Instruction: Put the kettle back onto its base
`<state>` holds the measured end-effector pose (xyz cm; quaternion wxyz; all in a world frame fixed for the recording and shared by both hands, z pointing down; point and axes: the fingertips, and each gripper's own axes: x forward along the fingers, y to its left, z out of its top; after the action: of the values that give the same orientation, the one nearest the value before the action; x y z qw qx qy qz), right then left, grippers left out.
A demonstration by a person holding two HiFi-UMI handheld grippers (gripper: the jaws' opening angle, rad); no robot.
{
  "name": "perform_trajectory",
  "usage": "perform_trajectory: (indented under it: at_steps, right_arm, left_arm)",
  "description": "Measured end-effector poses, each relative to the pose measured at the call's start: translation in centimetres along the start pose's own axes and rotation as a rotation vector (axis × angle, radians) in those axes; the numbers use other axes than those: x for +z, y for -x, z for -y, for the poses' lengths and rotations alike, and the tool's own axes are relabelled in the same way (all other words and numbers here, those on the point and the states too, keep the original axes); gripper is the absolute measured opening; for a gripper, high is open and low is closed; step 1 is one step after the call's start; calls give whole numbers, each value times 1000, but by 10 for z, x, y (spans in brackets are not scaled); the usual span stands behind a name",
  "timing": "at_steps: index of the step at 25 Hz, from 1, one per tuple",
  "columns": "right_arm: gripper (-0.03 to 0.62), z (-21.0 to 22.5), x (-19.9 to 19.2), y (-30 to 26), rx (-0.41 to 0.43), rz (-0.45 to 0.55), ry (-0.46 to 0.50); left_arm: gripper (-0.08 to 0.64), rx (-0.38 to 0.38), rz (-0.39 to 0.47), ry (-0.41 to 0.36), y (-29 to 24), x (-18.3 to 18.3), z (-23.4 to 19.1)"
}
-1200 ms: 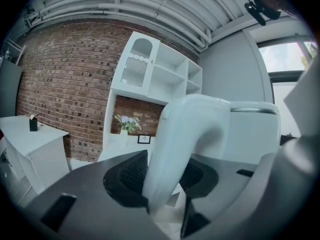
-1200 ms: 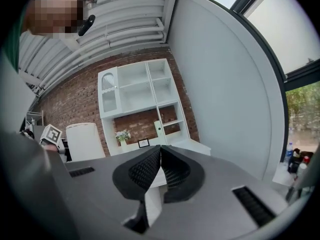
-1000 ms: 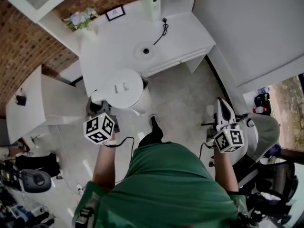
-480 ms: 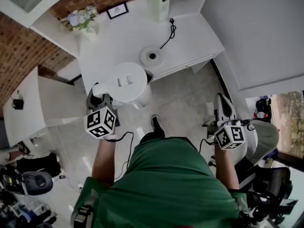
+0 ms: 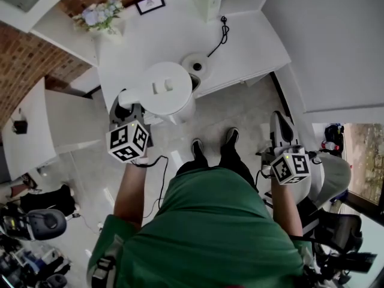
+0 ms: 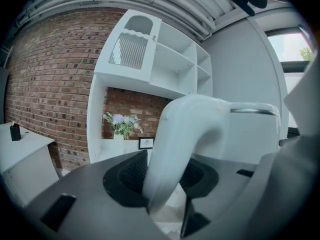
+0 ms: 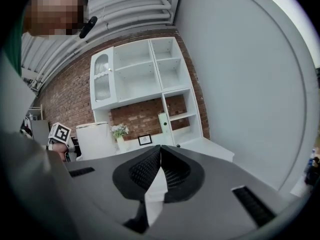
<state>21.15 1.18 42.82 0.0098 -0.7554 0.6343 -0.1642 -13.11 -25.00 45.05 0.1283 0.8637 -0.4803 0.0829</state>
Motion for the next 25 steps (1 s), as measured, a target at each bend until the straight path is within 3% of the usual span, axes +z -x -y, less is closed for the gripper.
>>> perform_trajectory:
  at_steps: [5, 11, 25]
  right_arm:
    - [21, 13, -2, -34, 42, -21, -16]
    - [21, 39, 13, -86, 123, -42, -13]
    - [21, 89, 43, -196, 265, -114, 49]
  left_arm:
    - [166, 32, -8, -8, -20, 0, 3]
    - [166, 121, 12, 12, -44, 2, 6]
    - [167, 265, 9, 63, -113, -11, 22]
